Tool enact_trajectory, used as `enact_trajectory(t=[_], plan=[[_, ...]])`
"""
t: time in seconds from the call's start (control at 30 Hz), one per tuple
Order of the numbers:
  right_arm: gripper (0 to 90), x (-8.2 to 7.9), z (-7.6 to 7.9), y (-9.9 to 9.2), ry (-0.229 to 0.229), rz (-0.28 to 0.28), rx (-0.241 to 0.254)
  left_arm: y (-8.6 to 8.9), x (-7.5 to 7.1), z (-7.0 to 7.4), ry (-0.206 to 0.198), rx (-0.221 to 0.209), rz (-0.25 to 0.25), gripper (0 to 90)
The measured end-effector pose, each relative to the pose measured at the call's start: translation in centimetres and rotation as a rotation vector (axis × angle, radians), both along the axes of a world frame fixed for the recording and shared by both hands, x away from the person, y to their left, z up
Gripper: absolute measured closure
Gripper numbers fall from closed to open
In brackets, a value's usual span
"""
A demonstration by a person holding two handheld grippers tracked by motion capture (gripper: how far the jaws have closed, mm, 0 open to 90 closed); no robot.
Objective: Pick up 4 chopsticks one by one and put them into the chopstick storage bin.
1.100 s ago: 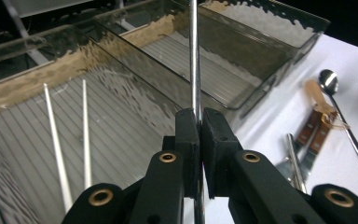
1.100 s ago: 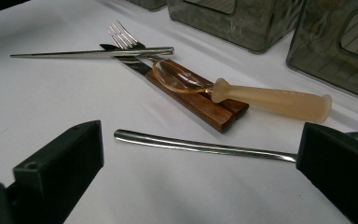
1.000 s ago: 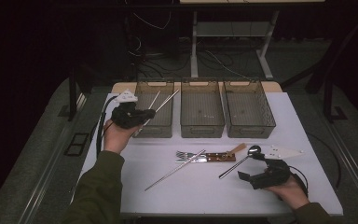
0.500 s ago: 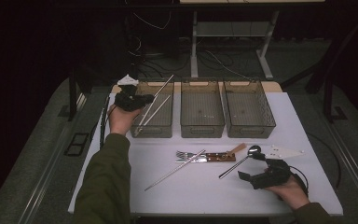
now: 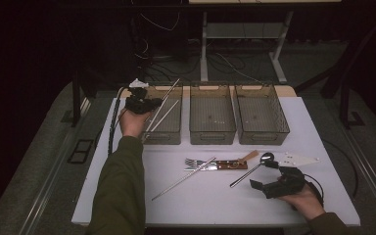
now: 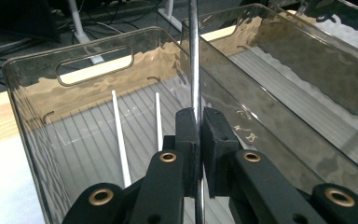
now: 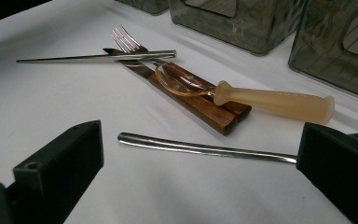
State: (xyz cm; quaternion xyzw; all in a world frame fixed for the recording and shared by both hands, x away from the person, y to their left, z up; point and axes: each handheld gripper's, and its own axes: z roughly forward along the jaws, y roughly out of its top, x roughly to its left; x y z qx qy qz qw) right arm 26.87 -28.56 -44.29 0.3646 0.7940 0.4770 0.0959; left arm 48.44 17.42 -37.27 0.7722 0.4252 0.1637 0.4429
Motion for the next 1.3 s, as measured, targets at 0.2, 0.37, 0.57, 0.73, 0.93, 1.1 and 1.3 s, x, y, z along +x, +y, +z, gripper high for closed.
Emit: enact_trajectory(t=[0.2, 0.37, 0.57, 0.73, 0.93, 1.1, 1.3], plan=[[1.0, -0.1, 0.0, 0.0, 0.001, 0.001, 0.001, 0.0, 0.3, -1.0, 0.036, 0.028, 0.026, 85.1], [0.9, -0.1, 0.0, 0.0, 0.002, 0.002, 0.001, 0.2, 0.3, -1.1, 0.043, 0.024, 0.046, 84.6], [1.0, -0.1, 0.1, 0.0, 0.001, 0.003, 0.001, 0.2, 0.3, -1.1, 0.045, 0.031, 0.056, 70.6], [1.0, -0.1, 0.0, 0.0, 0.001, 0.004, -0.001, 0.2, 0.1, -1.0, 0.031, 0.022, 0.039, 60.2], [1.0, 0.0, 0.0, 0.0, -0.001, 0.004, -0.004, 0.1, -0.9, -0.4, 0.02, 0.016, -0.001, 48.1], [1.0, -0.1, 0.0, 0.0, -0.002, 0.003, -0.005, 0.0, -2.7, 0.6, -0.014, -0.011, -0.037, 35.6], [1.0, -0.1, 0.0, 0.1, -0.001, 0.002, -0.007, -0.4, -5.2, 1.3, -0.032, -0.001, -0.086, 23.8]])
